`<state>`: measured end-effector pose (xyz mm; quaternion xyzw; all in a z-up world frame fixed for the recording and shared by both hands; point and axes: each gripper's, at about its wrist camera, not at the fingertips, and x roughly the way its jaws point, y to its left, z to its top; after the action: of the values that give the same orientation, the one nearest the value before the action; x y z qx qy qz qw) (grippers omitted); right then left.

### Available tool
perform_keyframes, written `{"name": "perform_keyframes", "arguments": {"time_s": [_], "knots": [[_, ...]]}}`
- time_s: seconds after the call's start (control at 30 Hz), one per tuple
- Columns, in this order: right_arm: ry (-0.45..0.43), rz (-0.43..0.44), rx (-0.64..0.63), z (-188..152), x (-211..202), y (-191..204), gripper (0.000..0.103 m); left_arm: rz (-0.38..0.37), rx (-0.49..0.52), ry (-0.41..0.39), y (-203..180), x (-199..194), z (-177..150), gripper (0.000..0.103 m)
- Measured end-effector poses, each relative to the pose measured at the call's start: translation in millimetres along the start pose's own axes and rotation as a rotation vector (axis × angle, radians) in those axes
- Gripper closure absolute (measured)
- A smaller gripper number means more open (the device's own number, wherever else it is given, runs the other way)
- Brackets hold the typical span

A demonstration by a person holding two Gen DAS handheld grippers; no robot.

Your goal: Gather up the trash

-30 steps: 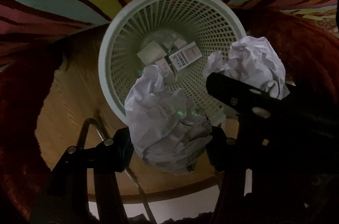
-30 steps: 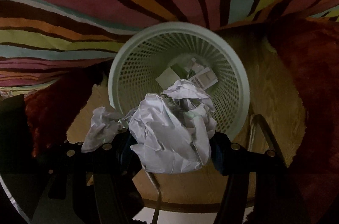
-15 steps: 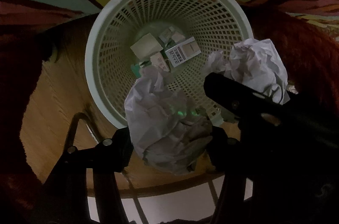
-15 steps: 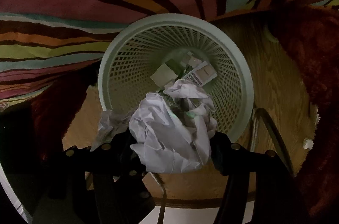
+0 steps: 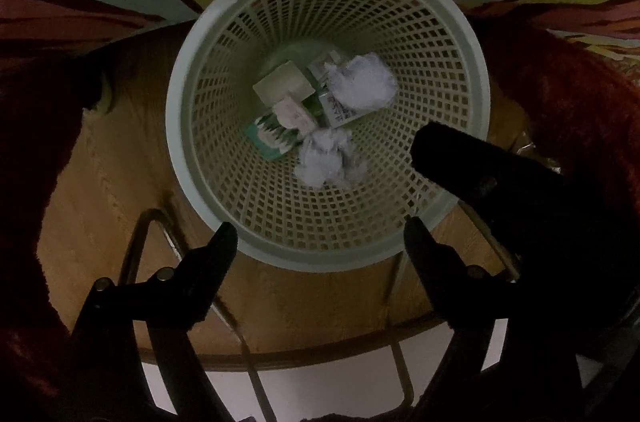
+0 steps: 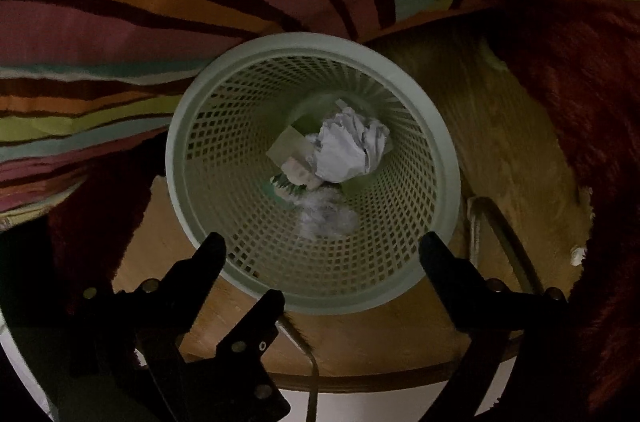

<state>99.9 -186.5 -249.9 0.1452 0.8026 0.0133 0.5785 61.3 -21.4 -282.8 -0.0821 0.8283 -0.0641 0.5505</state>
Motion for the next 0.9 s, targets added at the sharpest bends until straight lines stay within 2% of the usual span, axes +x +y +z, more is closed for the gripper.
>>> {"name": "perform_keyframes", "arguments": {"time_s": [0.3, 0.53, 0.73, 0.9], "knots": [[-0.002, 0.017, 0.014, 4.8, -5.5, -10.4, 0.01, -0.001, -0.013, -0.001, 5.8, -1.1, -3.7, 0.02], [-0.02, 0.065, 0.014, 2.0, -14.3, -15.3, 0.01, -0.003, -0.034, -0.033, 8.3, -10.0, -9.9, 0.02], [-0.047, 0.088, 0.01, 1.0, -22.5, -17.4, 0.01, -0.006, -0.025, -0.083, 6.6, -24.6, -15.1, 0.02], [-0.112, 0.144, 0.005, -6.7, -36.1, -20.0, 0.01, -0.014, -0.022, -0.161, 6.8, -44.3, -22.2, 0.02]]}}
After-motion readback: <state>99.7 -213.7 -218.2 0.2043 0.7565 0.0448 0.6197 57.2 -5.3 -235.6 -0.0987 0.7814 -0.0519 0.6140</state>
